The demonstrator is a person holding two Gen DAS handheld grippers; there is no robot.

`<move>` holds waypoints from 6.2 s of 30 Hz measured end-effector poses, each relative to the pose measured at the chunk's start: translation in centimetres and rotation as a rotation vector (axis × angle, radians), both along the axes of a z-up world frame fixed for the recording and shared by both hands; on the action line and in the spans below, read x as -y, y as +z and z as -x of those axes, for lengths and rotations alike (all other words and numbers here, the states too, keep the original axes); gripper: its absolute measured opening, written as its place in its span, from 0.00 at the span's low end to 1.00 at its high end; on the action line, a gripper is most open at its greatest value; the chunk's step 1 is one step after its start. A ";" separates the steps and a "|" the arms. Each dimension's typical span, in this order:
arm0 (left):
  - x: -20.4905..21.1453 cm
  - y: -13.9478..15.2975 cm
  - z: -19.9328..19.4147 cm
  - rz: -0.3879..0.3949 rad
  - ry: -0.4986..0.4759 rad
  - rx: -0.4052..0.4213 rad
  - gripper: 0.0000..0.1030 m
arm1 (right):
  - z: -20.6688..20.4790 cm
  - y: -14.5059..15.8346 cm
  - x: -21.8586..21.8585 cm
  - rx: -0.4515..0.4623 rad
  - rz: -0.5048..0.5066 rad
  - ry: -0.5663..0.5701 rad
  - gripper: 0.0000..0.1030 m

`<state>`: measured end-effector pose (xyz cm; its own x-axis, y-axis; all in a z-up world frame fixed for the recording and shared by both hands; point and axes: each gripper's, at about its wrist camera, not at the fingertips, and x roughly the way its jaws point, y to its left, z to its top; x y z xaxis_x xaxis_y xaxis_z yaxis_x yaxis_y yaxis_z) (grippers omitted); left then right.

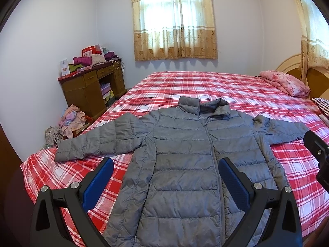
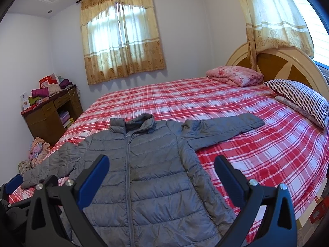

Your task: Fold large clothes

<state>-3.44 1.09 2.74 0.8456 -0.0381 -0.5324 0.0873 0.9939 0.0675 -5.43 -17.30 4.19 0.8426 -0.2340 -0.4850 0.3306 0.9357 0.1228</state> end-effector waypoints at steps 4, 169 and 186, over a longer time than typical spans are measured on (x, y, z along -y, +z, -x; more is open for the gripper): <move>0.2 -0.2 -0.1 -0.001 -0.004 -0.005 0.99 | 0.1 -0.2 0.3 0.000 0.001 -0.008 1.00; 2.3 -12.6 -26.0 -0.144 0.075 -0.156 0.99 | -22.3 -18.3 9.8 -0.341 -0.211 0.167 0.32; -0.5 -17.7 -28.6 -0.034 0.147 -0.298 0.99 | -22.6 -18.9 7.8 -0.338 -0.065 0.198 0.53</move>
